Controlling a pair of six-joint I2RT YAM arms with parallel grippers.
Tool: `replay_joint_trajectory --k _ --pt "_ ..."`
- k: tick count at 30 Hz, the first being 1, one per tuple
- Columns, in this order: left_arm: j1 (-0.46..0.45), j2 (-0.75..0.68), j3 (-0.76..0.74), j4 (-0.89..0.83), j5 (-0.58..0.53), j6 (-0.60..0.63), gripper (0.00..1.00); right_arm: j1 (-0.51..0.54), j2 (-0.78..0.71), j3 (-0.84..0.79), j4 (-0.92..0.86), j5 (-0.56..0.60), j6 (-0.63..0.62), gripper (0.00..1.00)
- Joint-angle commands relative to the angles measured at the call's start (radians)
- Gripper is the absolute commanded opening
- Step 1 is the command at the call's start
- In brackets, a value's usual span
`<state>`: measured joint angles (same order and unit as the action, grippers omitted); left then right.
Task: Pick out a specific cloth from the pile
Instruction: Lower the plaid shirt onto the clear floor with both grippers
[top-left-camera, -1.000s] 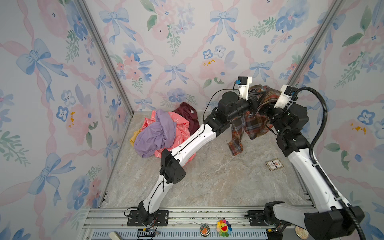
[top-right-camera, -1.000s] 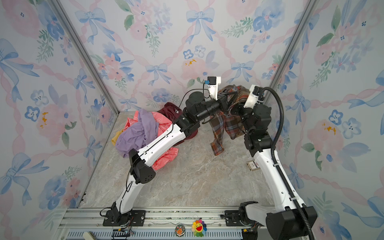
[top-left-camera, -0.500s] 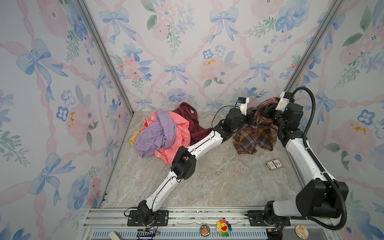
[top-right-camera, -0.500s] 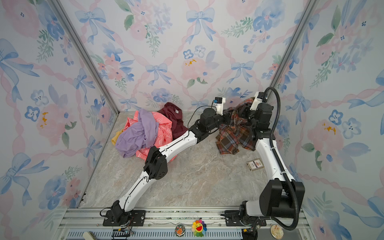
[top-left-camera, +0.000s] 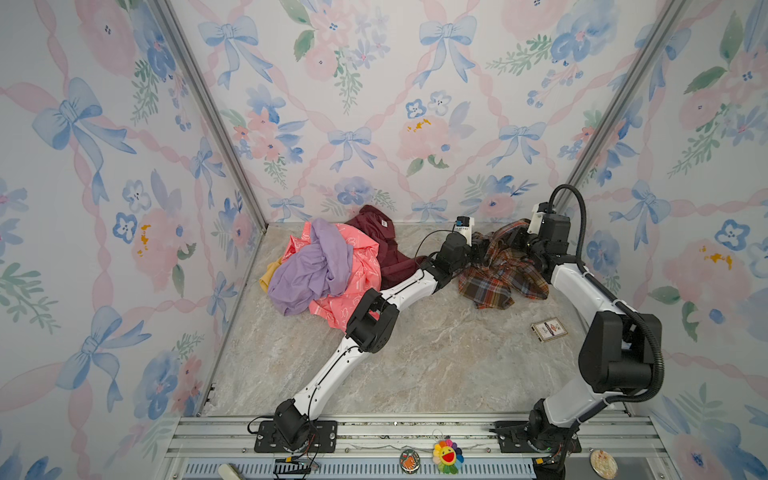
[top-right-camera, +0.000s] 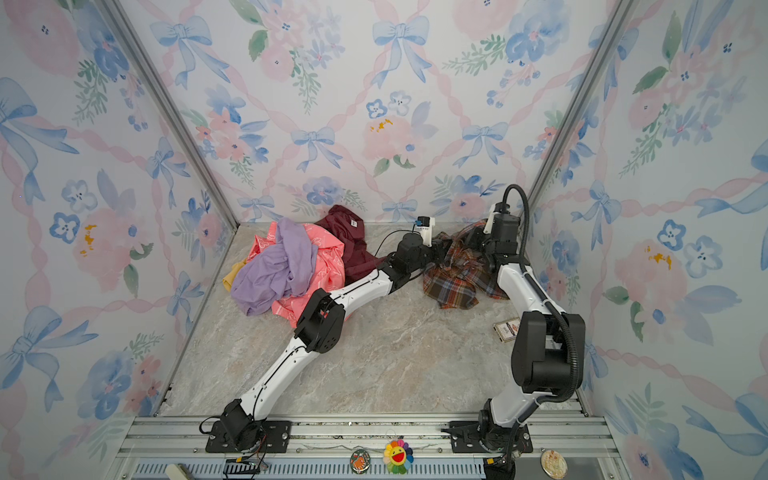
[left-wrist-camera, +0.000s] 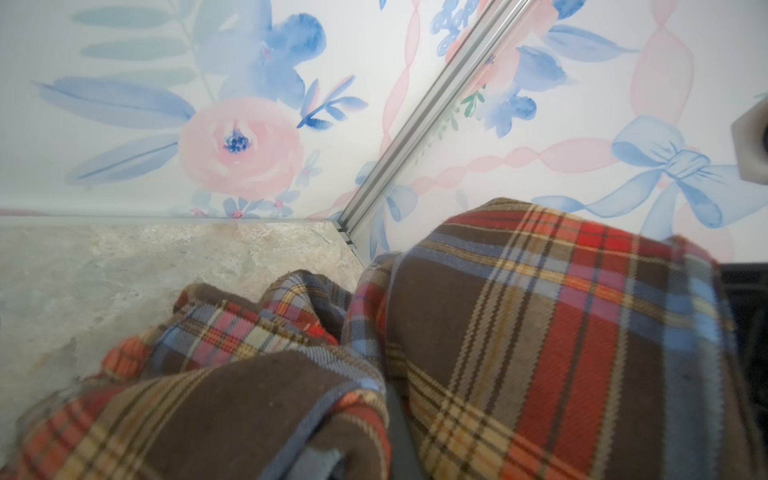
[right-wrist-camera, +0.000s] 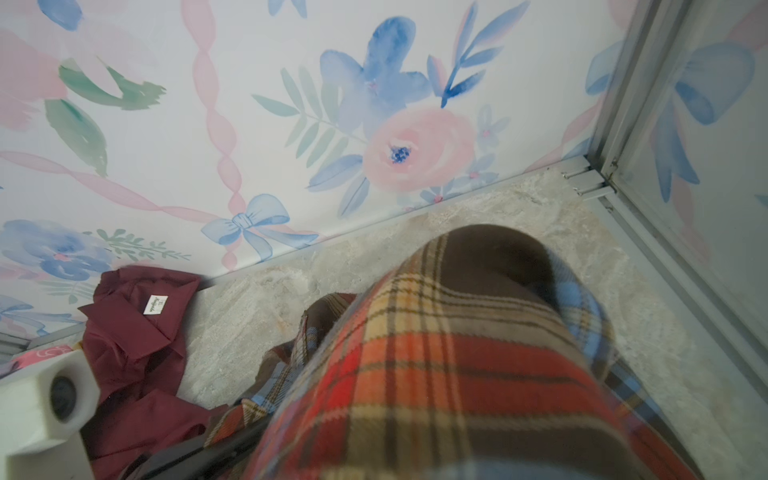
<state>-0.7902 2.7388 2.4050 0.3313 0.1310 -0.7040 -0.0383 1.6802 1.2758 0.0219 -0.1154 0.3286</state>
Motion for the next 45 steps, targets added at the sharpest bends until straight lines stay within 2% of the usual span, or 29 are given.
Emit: replay_joint_trajectory --k 1,5,11,14,18,20,24,27,30,34,35,36,42,45 --pt "-0.012 0.049 0.021 0.038 0.025 -0.045 0.0 0.016 0.06 0.062 -0.139 0.051 -0.008 0.0" --pt "-0.021 0.076 0.017 0.045 0.03 -0.087 0.0 0.029 0.159 0.129 -0.281 0.086 0.009 0.0" --pt "-0.024 0.07 -0.02 0.063 0.046 -0.156 0.0 0.034 0.303 0.242 -0.441 0.072 0.043 0.0" --pt "-0.021 0.051 -0.058 0.069 0.037 -0.17 0.06 0.03 0.349 0.276 -0.481 0.072 0.065 0.0" --pt "-0.024 0.021 -0.116 0.083 0.002 -0.176 0.26 0.01 0.426 0.334 -0.562 0.045 0.093 0.0" --pt "-0.031 0.011 -0.145 0.092 -0.014 -0.172 0.43 0.006 0.463 0.368 -0.61 0.038 0.092 0.0" --pt "-0.059 -0.014 -0.189 0.105 -0.088 -0.123 0.72 0.005 0.47 0.347 -0.615 0.03 0.091 0.26" --pt "-0.07 -0.032 -0.199 0.104 -0.131 -0.086 0.84 -0.001 0.447 0.323 -0.604 0.042 0.076 0.46" --pt "-0.07 -0.06 -0.218 0.106 -0.148 -0.052 0.97 -0.006 0.4 0.312 -0.602 0.066 0.059 0.61" --pt "-0.064 -0.148 -0.275 0.122 -0.131 -0.014 0.98 -0.023 0.262 0.246 -0.521 0.087 0.075 0.86" --pt "-0.06 -0.179 -0.3 0.126 -0.131 -0.009 0.98 -0.029 0.231 0.246 -0.517 0.096 0.077 0.95" --pt "-0.054 -0.208 -0.323 0.127 -0.13 -0.004 0.98 -0.033 0.206 0.255 -0.529 0.103 0.077 0.97" --pt "-0.026 -0.402 -0.48 0.129 -0.088 0.038 0.98 -0.041 0.084 0.284 -0.624 0.157 0.018 0.97" --pt "-0.017 -0.469 -0.536 0.106 -0.055 0.088 0.98 -0.051 0.049 0.272 -0.65 0.127 -0.007 0.97"
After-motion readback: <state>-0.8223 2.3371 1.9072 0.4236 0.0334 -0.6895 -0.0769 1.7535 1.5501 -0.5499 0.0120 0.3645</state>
